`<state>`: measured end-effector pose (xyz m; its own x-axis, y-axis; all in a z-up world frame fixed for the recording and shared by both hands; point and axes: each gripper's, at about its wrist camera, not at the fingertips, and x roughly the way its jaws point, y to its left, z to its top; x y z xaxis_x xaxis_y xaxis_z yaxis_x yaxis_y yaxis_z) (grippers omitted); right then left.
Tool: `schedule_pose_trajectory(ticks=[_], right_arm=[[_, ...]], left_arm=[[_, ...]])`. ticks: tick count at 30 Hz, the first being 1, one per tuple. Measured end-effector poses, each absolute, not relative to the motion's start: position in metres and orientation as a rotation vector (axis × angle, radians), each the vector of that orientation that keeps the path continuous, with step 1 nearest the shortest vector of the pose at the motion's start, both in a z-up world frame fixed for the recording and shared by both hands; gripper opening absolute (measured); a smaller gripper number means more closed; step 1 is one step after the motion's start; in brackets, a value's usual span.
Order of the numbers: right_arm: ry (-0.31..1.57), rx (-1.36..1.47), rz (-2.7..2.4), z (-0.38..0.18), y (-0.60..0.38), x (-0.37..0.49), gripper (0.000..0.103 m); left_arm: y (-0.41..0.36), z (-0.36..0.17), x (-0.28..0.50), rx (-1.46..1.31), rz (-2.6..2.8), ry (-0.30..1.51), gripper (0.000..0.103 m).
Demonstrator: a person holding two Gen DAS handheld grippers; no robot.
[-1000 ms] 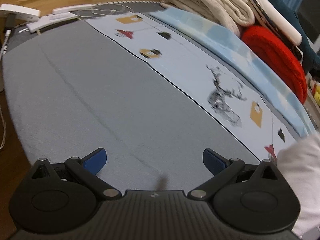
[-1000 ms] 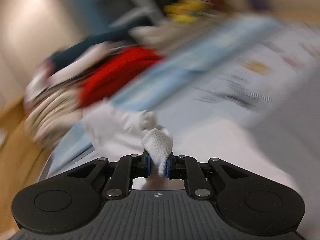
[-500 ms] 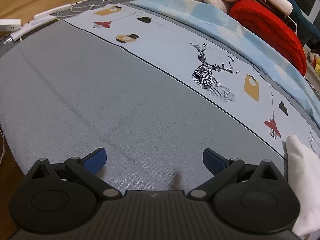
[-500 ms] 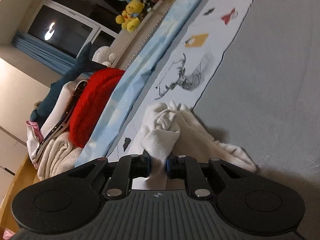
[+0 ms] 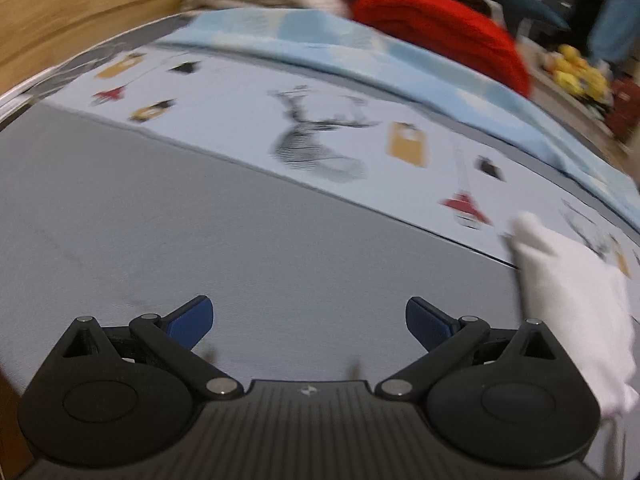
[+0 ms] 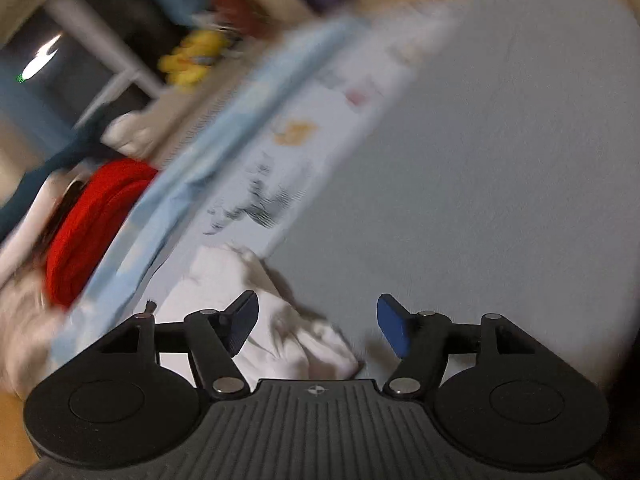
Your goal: Fold small clothes
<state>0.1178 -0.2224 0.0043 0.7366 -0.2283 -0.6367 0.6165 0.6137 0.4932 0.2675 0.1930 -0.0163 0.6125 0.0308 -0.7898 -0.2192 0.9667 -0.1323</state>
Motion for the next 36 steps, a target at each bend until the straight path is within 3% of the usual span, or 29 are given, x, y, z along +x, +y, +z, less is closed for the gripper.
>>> schedule_pose_trajectory(ticks=[1,2,4,6,8,10,13,16,18,19,20,24,25,26,32,36], right_arm=[[0.58,0.681,-0.466,0.008,-0.216,0.121,0.056],[0.613,0.589,-0.394,0.012,-0.206,0.129,0.037],[0.687,0.392,-0.271,0.012,-0.182,0.147,0.019],[0.764,0.258,-0.205,-0.002,-0.167,0.165,0.016],[0.897,0.169,-0.243,-0.028,-0.166,0.177,0.006],[0.953,0.19,-0.298,-0.045,-0.182,0.177,0.001],[0.974,0.286,-0.359,-0.029,-0.208,0.168,0.012],[0.877,0.367,-0.288,-0.003,-0.235,0.185,0.016],[0.813,0.351,-0.219,0.012,-0.247,0.204,0.04],[0.797,0.354,-0.186,0.013,-0.251,0.22,0.061],[0.795,0.36,-0.146,0.009,-0.256,0.235,0.069],[0.793,0.321,-0.103,-0.023,-0.247,0.288,0.064],[0.776,0.297,-0.111,-0.025,-0.239,0.284,0.045],[0.776,0.272,-0.098,-0.032,-0.237,0.293,0.003],[0.936,0.362,-0.348,-0.069,-0.275,0.317,0.0],[0.801,0.531,-0.258,-0.036,-0.299,0.302,0.004]], left_arm=[[0.182,-0.013,0.27,-0.206,0.12,0.902,0.103],[0.17,-0.011,0.274,-0.185,0.096,0.897,0.103],[0.14,-0.006,0.283,-0.137,0.031,0.885,0.103],[0.108,-0.007,0.291,-0.108,-0.047,0.889,0.103],[0.074,-0.015,0.298,-0.087,-0.148,0.911,0.103],[0.04,-0.029,0.301,-0.061,-0.243,0.932,0.103],[-0.004,-0.056,0.306,0.048,-0.32,0.968,0.103],[-0.025,-0.08,0.312,0.145,-0.356,1.003,0.103],[-0.02,-0.093,0.317,0.108,-0.37,1.04,0.103],[-0.014,-0.097,0.321,0.071,-0.374,1.059,0.103],[-0.01,-0.101,0.325,0.03,-0.378,1.085,0.103],[-0.004,-0.106,0.333,-0.01,-0.389,1.105,0.103],[-0.005,-0.105,0.332,0.003,-0.393,1.097,0.103],[-0.006,-0.104,0.331,0.011,-0.396,1.091,0.103],[-0.002,-0.104,0.331,0.009,-0.409,1.091,0.103],[0.007,-0.088,0.325,-0.021,-0.408,1.095,0.103]])
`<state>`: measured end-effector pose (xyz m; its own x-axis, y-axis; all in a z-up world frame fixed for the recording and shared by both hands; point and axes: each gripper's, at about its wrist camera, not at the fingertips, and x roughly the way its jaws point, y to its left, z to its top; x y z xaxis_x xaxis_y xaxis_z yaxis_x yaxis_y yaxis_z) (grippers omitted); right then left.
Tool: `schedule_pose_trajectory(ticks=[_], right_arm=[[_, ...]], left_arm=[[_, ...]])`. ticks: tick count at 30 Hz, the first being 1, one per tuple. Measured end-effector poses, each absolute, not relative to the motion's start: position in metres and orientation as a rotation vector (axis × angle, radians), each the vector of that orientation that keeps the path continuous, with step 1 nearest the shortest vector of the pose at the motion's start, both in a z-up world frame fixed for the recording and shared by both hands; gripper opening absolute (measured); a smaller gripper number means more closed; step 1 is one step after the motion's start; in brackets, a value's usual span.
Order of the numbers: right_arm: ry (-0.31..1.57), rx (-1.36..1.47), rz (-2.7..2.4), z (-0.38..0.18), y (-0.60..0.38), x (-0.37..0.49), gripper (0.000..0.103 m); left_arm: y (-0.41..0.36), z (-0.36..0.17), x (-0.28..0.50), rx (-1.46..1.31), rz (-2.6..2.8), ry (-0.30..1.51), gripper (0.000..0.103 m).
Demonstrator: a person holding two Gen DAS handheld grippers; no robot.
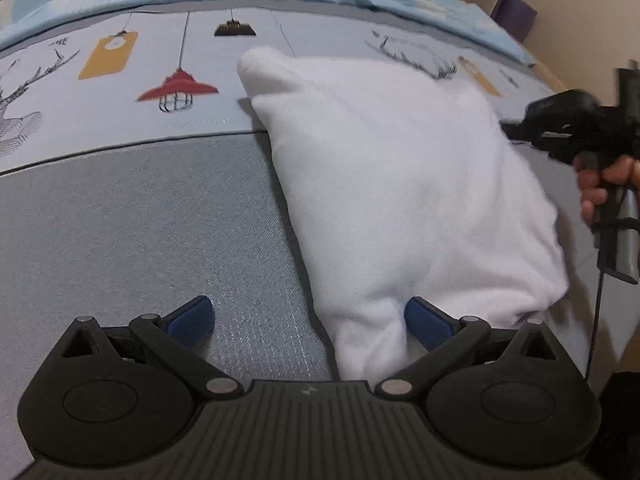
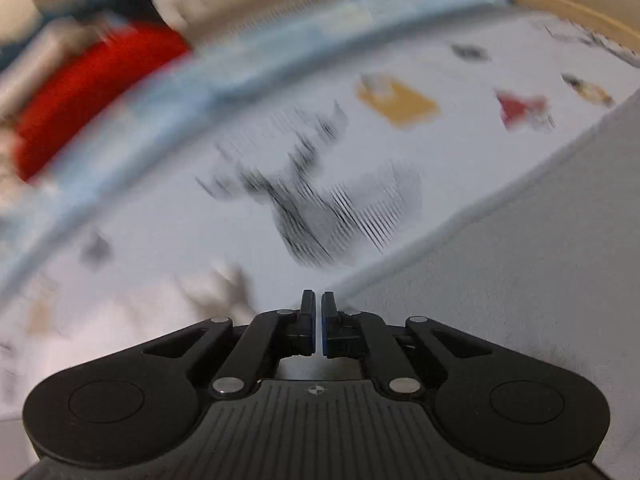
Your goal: Fold small clothes
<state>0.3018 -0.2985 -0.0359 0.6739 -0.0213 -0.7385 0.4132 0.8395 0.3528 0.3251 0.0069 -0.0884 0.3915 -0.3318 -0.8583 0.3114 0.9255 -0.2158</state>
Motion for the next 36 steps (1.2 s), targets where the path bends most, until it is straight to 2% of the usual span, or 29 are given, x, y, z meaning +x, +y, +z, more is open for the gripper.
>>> schedule_pose_trajectory(ticks=[5,8,10,12,14,15,17,18,22,24,25,26,27,28,29,30,31,33,36], right_arm=[[0.785,0.524,0.047,0.003,-0.276,0.275,0.005],[0.847,0.422,0.143,-0.005,-0.242,0.269,0.005],[0.97,0.324,-0.001,-0.033,-0.235,0.276,0.004],[1.037,0.297,-0.221,-0.051,-0.252,0.277,0.013],[1.027,0.366,-0.285,-0.043,-0.273,0.265,0.016],[0.994,0.443,-0.288,-0.033,-0.283,0.253,0.021],[0.95,0.581,-0.265,-0.015,-0.292,0.223,0.067],[0.937,0.632,-0.255,-0.012,-0.291,0.206,0.075],[0.945,0.842,-0.133,-0.028,-0.259,0.131,0.085],[1.058,0.958,-0.043,-0.058,-0.233,0.124,0.086],[1.086,0.971,-0.035,-0.068,-0.224,0.13,0.09],[1.032,0.963,-0.022,-0.065,-0.221,0.136,0.089],[0.991,0.952,-0.003,-0.061,-0.221,0.144,0.083],[0.96,0.947,-0.005,-0.06,-0.221,0.15,0.059],[0.953,0.944,-0.034,-0.064,-0.224,0.158,0.029],[0.985,0.941,-0.061,-0.072,-0.227,0.168,0.02],[1.005,0.952,-0.058,-0.076,-0.231,0.177,0.015],[1.018,0.93,-0.051,-0.074,-0.241,0.202,0.014],[0.958,0.69,-0.014,-0.056,-0.25,0.267,0.014]], left_arm=[[0.037,-0.048,0.344,-0.172,-0.349,0.978,0.103],[0.038,-0.039,0.379,-0.161,-0.276,0.93,0.103],[0.027,-0.048,0.412,-0.107,-0.259,0.944,0.103],[0.015,-0.067,0.449,-0.076,-0.266,1.01,0.103],[0.011,-0.082,0.475,-0.112,-0.304,1.056,0.103],[0.01,-0.088,0.484,-0.163,-0.331,1.073,0.103],[0.012,-0.096,0.497,-0.273,-0.405,1.103,0.103],[0.012,-0.101,0.502,-0.318,-0.44,1.122,0.103],[0.006,-0.117,0.516,-0.443,-0.548,1.184,0.102],[0.001,-0.119,0.517,-0.418,-0.556,1.175,0.101],[-0.003,-0.118,0.515,-0.38,-0.553,1.154,0.088],[-0.006,-0.116,0.509,-0.338,-0.554,1.139,0.062],[-0.008,-0.113,0.506,-0.302,-0.546,1.131,0.054],[-0.006,-0.113,0.504,-0.279,-0.54,1.118,0.038],[-0.001,-0.114,0.502,-0.273,-0.535,1.116,0.02],[0.007,-0.115,0.5,-0.29,-0.531,1.13,0.017],[0.02,-0.117,0.498,-0.322,-0.522,1.147,0.015],[0.043,-0.114,0.485,-0.3,-0.51,1.14,0.015],[0.07,-0.105,0.458,-0.239,-0.497,1.129,0.015]])
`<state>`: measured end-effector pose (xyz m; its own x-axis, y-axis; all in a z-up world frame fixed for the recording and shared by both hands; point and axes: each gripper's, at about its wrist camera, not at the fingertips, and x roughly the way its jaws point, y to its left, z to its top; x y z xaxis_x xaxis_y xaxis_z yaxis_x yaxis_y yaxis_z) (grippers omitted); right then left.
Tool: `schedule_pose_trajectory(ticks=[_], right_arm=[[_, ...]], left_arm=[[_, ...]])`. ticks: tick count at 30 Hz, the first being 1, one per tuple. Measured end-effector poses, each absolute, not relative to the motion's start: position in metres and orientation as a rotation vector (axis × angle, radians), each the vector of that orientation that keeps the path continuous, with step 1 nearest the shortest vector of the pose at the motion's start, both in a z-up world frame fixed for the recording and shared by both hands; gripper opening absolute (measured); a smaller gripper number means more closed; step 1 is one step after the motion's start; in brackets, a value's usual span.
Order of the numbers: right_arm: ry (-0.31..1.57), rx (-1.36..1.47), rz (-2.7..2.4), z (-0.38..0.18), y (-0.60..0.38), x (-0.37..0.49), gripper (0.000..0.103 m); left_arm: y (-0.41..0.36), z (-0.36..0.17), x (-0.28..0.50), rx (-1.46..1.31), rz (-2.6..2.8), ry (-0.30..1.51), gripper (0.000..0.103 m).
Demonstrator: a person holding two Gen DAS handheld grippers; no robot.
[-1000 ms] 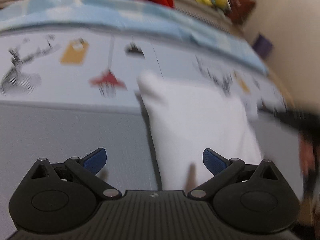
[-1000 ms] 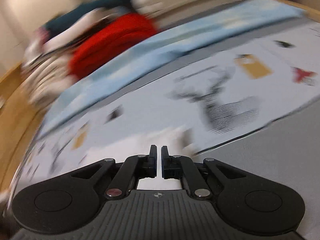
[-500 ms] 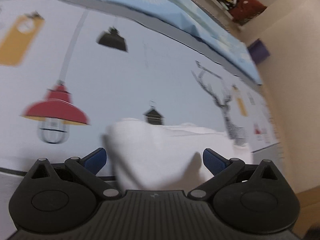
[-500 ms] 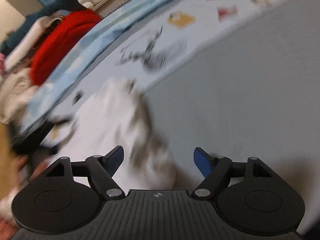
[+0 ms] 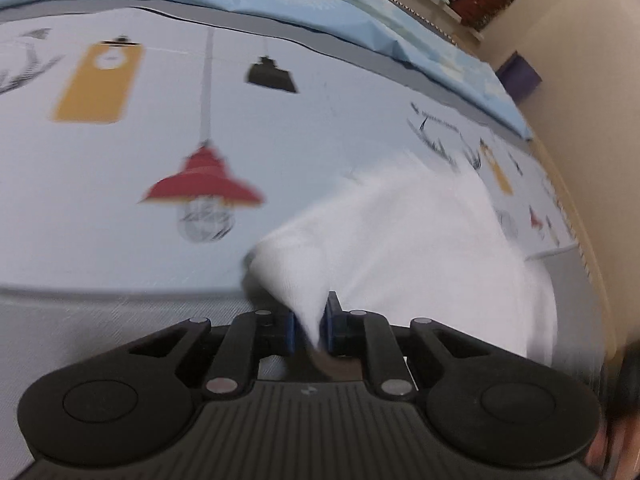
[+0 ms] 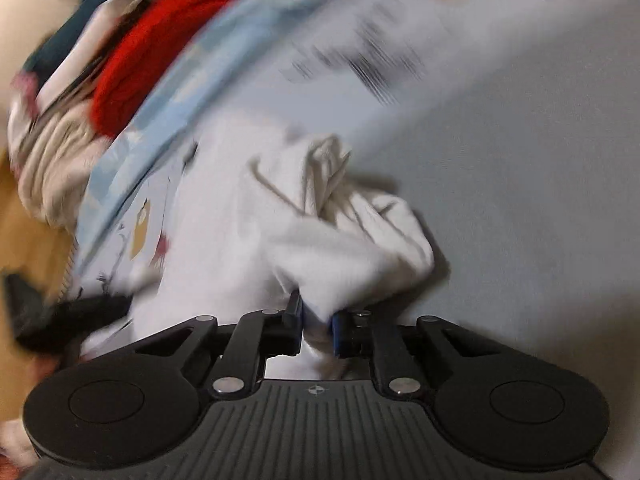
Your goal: Fold small clothes
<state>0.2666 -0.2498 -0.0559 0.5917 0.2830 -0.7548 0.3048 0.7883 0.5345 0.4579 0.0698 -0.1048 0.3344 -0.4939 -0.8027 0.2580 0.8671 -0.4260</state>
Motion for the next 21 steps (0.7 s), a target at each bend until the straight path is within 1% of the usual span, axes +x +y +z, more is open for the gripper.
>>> schedule_pose_trajectory(ticks=[2,5,9,12,13,15,16,17,18,19,20,21], right_arm=[[0.938,0.594,0.037,-0.057,-0.257,0.329,0.014],[0.941,0.561,0.081,-0.065,-0.255,0.405,0.013],[0.885,0.462,0.098,-0.072,-0.238,0.46,0.013],[0.875,0.461,0.092,-0.082,-0.237,0.496,0.013],[0.878,0.466,0.092,-0.084,-0.237,0.506,0.013],[0.897,0.491,0.096,-0.088,-0.24,0.505,0.017],[0.902,0.498,0.09,-0.089,-0.244,0.502,0.022],[0.891,0.499,0.07,-0.086,-0.249,0.496,0.034],[0.874,0.492,0.04,-0.082,-0.255,0.487,0.041],[0.85,0.479,0.007,-0.075,-0.263,0.473,0.051],[0.836,0.468,-0.004,-0.071,-0.268,0.463,0.055],[0.822,0.467,0.009,-0.065,-0.276,0.448,0.056]], left_arm=[[0.085,-0.102,0.449,-0.281,-0.496,1.139,0.015],[0.09,-0.1,0.458,-0.314,-0.456,1.12,0.015],[0.083,-0.101,0.482,-0.342,-0.406,1.099,0.015],[0.079,-0.104,0.483,-0.327,-0.428,1.095,0.017],[0.08,-0.104,0.481,-0.325,-0.435,1.093,0.019],[0.084,-0.102,0.479,-0.33,-0.453,1.093,0.021],[0.089,-0.1,0.478,-0.347,-0.452,1.098,0.027],[0.095,-0.097,0.479,-0.362,-0.449,1.106,0.034],[0.101,-0.093,0.479,-0.366,-0.442,1.105,0.038],[0.108,-0.086,0.48,-0.366,-0.429,1.088,0.048],[0.112,-0.078,0.481,-0.361,-0.415,1.058,0.06],[0.115,-0.071,0.483,-0.345,-0.407,1.024,0.066]])
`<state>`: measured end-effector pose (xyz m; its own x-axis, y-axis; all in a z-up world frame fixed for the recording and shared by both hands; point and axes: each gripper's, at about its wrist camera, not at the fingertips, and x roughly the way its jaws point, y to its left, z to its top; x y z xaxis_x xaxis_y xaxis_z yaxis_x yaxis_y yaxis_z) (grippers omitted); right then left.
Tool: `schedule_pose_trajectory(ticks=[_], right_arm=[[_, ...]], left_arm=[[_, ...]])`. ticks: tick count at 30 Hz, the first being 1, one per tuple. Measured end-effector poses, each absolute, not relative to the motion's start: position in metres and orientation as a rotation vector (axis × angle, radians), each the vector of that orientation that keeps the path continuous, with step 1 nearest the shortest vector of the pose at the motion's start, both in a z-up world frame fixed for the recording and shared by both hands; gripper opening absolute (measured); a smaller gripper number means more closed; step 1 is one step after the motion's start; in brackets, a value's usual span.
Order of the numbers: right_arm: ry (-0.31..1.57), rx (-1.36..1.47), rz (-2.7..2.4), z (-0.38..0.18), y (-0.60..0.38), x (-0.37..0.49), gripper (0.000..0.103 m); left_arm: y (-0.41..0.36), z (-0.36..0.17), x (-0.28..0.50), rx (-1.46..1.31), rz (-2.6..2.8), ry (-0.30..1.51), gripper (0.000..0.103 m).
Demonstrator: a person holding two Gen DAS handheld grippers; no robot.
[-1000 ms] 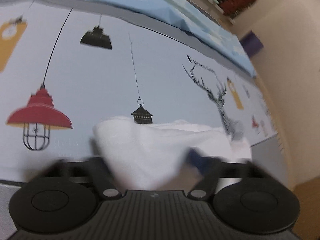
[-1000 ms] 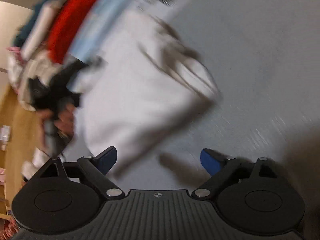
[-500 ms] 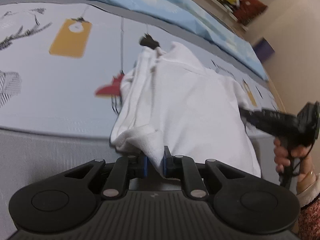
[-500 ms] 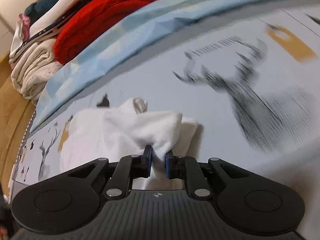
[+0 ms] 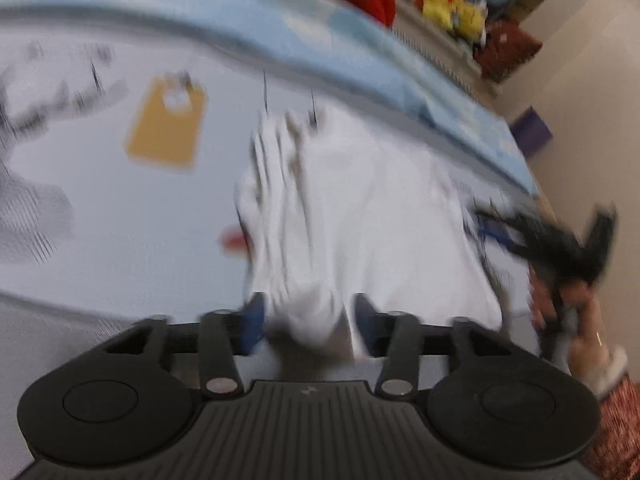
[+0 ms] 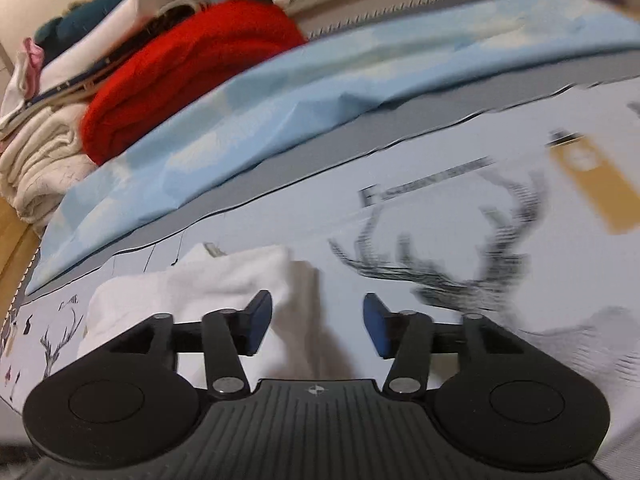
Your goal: Fold small clothes
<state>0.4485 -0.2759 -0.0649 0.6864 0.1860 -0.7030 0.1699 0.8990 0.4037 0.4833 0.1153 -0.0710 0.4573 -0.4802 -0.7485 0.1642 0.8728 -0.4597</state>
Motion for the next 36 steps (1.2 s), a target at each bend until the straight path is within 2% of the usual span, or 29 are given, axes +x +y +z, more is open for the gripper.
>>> schedule_pose_trajectory(ticks=[1,4,7,8,10,11,14,17,20,24,27,31,33,34,36], right_arm=[[0.823,0.472,0.046,-0.061,-0.281,0.436,0.057],[0.868,0.465,0.169,-0.059,-0.276,0.408,0.055],[0.931,0.284,0.164,-0.075,-0.248,0.403,0.054],[0.959,0.219,0.131,-0.085,-0.243,0.401,0.059],[0.902,0.195,0.138,-0.089,-0.245,0.384,0.062],[0.892,0.174,0.133,-0.087,-0.249,0.375,0.068],[0.869,0.156,0.084,-0.074,-0.262,0.365,0.068],[0.765,0.193,0.05,-0.054,-0.266,0.391,0.068],[0.72,0.29,0.051,-0.048,-0.249,0.448,0.068],[0.823,0.307,-0.089,-0.083,-0.224,0.515,0.066],[0.86,0.275,-0.277,-0.108,-0.238,0.522,0.071],[0.776,0.284,-0.288,-0.079,-0.258,0.48,0.069],[0.739,0.257,-0.235,-0.052,-0.254,0.444,0.072],[0.726,0.248,-0.204,-0.039,-0.251,0.426,0.075],[0.721,0.233,-0.158,-0.013,-0.237,0.383,0.081]], left_arm=[[0.115,-0.064,0.491,-0.317,-0.403,0.992,0.074],[0.103,-0.06,0.523,-0.335,-0.416,0.956,0.082],[0.078,-0.076,0.555,-0.312,-0.397,0.95,0.082],[0.069,-0.086,0.564,-0.263,-0.358,0.958,0.082],[0.065,-0.107,0.57,-0.21,-0.305,0.99,0.087],[0.072,-0.111,0.567,-0.234,-0.315,0.981,0.087],[0.095,-0.105,0.554,-0.258,-0.303,0.948,0.088],[0.101,-0.085,0.559,-0.31,-0.318,0.895,0.088],[0.071,-0.068,0.575,-0.294,-0.381,0.86,0.089],[0.033,-0.09,0.608,-0.077,-0.257,0.919,0.089],[0.054,-0.102,0.621,-0.12,-0.154,0.942,0.094],[0.085,-0.072,0.587,-0.084,-0.108,0.844,0.094],[0.09,-0.051,0.553,-0.036,-0.133,0.808,0.097],[0.091,-0.041,0.533,-0.013,-0.136,0.805,0.103],[0.087,-0.023,0.487,-0.003,-0.135,0.795,0.103]])
